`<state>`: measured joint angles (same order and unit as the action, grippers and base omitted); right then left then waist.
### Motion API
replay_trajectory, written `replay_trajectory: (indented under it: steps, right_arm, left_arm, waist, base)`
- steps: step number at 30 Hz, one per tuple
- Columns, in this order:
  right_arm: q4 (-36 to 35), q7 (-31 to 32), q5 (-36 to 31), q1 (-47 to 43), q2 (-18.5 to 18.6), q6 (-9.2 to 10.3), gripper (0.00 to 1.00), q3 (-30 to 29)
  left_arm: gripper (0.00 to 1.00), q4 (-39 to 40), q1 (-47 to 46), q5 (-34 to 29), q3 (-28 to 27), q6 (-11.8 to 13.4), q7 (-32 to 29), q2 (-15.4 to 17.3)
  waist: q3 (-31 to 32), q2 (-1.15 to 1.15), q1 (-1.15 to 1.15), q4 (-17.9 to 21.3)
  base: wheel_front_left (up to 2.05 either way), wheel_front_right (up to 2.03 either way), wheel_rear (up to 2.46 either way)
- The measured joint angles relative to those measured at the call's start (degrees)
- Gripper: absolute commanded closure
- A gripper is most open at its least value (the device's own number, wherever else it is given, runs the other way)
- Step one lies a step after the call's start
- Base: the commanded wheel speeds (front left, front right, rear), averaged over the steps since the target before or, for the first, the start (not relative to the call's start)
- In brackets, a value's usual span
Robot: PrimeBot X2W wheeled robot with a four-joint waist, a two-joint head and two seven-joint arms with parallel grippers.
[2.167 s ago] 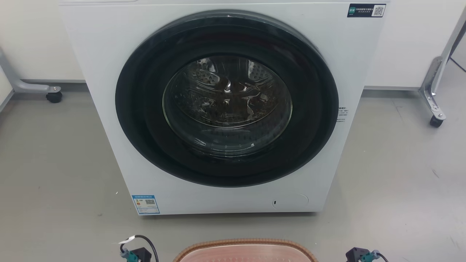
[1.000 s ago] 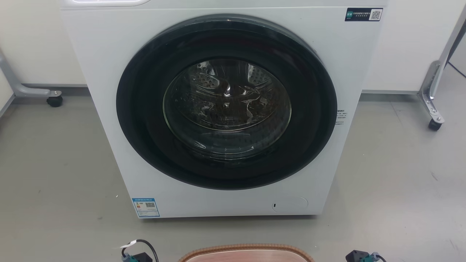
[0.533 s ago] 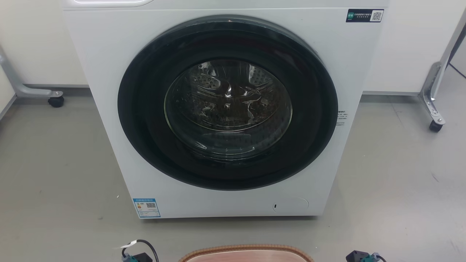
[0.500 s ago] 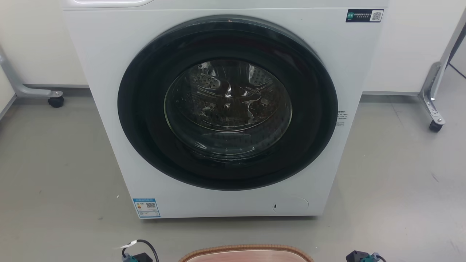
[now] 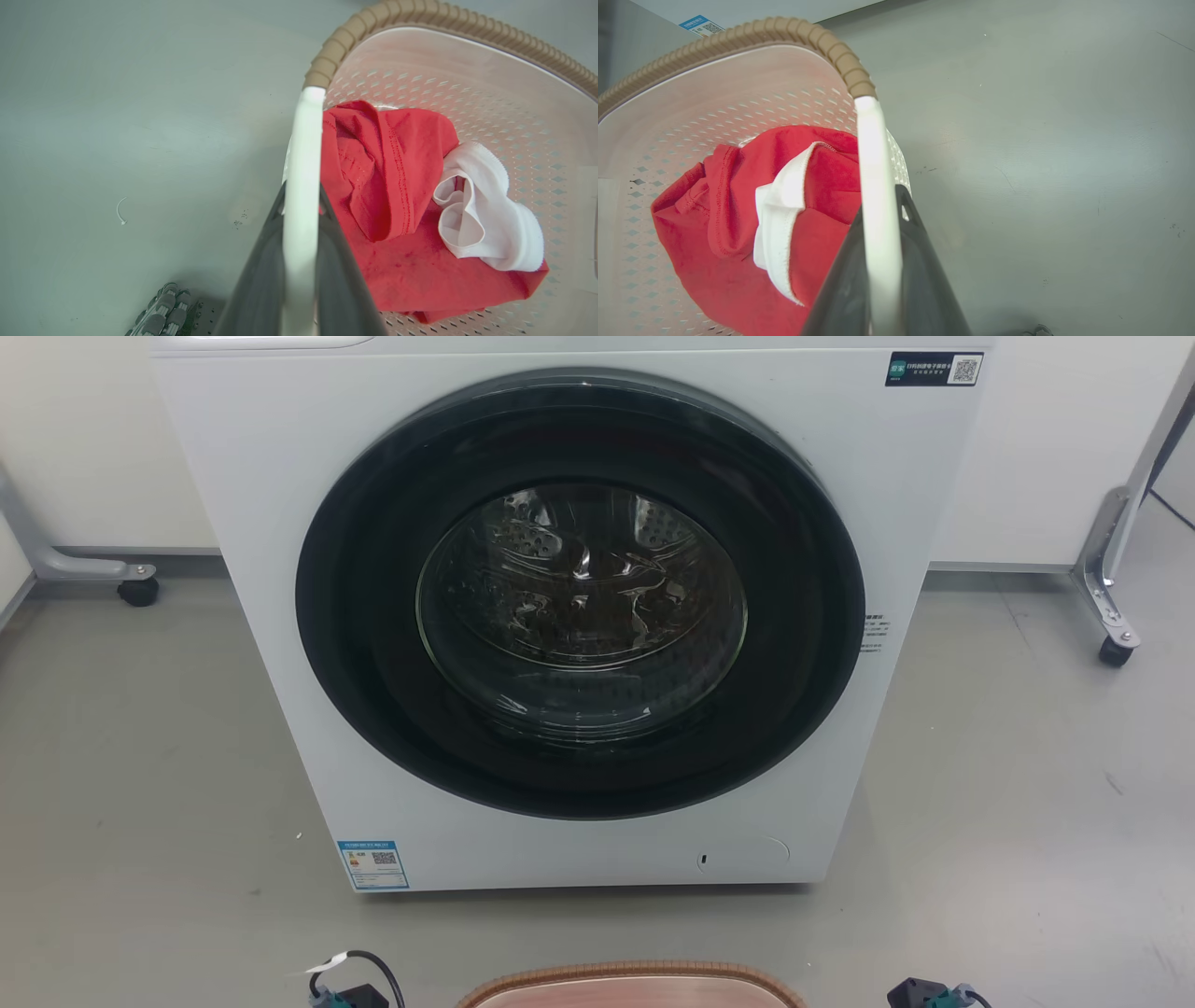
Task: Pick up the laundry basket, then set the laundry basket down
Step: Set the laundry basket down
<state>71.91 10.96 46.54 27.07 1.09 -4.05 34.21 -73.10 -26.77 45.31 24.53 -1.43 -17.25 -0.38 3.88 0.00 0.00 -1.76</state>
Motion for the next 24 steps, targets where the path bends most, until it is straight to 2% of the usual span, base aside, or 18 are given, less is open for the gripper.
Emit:
replay_trajectory:
  steps: [14,24]
  right_arm:
    - [-0.2,-2.7,0.3,1.0,0.0,0.52,1.0,0.5]
    - [-0.7,-6.0,-0.3,5.5,0.3,1.08,1.0,0.5]
  left_arm:
    - [1.0,0.1,-0.2,0.0,0.1,0.1,3.0,-0.1]
    - [1.0,1.4,-4.1,-0.5,0.5,0.1,6.0,0.1]
  waist:
    - [-3.5,0.0,0.0,0.8]
    - [-9.2,0.0,0.01,1.3]
  base:
    - [0.0,0.0,0.0]
    - [0.0,0.0,0.0]
